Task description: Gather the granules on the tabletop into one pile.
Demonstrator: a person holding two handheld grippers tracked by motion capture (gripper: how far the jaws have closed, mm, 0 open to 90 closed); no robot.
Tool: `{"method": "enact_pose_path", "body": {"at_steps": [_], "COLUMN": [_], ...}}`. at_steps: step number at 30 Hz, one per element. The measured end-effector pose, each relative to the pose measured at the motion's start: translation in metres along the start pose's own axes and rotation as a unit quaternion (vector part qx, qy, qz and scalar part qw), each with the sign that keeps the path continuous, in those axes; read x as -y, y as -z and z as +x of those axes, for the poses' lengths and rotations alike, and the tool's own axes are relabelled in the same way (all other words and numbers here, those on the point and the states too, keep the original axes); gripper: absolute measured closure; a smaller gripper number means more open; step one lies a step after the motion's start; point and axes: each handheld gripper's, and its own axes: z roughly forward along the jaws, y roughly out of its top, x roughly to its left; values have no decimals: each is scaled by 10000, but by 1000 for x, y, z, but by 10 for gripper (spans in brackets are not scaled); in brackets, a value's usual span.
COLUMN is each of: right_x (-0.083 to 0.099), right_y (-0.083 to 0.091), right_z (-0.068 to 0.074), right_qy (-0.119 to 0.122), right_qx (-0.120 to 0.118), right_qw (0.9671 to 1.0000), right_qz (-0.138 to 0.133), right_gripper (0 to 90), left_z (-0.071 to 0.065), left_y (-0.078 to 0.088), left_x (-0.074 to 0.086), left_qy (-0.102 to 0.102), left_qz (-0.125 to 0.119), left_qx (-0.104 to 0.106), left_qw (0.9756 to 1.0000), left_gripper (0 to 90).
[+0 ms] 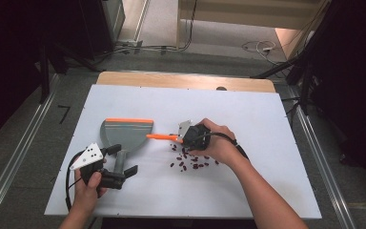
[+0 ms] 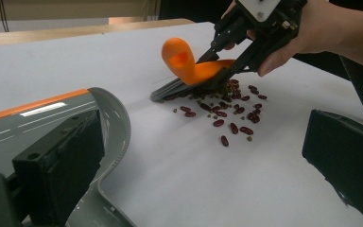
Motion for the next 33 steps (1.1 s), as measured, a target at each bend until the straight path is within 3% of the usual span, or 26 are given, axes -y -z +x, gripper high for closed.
{"method": "enact_pose_path", "body": {"at_steps": [18,21,24,30,33], "right_x": [9,10,9,4,0], "right_y": [14,16,19,36,48], "right_z": [17,19,19,12,10], "right_qy": [405,501,413,-121,-825], "right_qx": [-362,-248,-18,239,41], "right_qw": [9985,9983,9990,9977,9938], "right_qz": [-95,-131,-169,-617,-741], "right_gripper": [673,674,679,684,684], "left_z": [-1,-1,-1,-1,0], "left_y": [0,0,0,1,2], "left_x": [0,0,0,-1,-1], "left_qy": [12,12,18,14,17], "left_qz": [20,14,4,-8,-6], "left_qx": [-6,-10,-11,-27,-41], "left_qw": [10000,10000,10000,10000,10000], "left_gripper": [5,5,5,5,5]}}
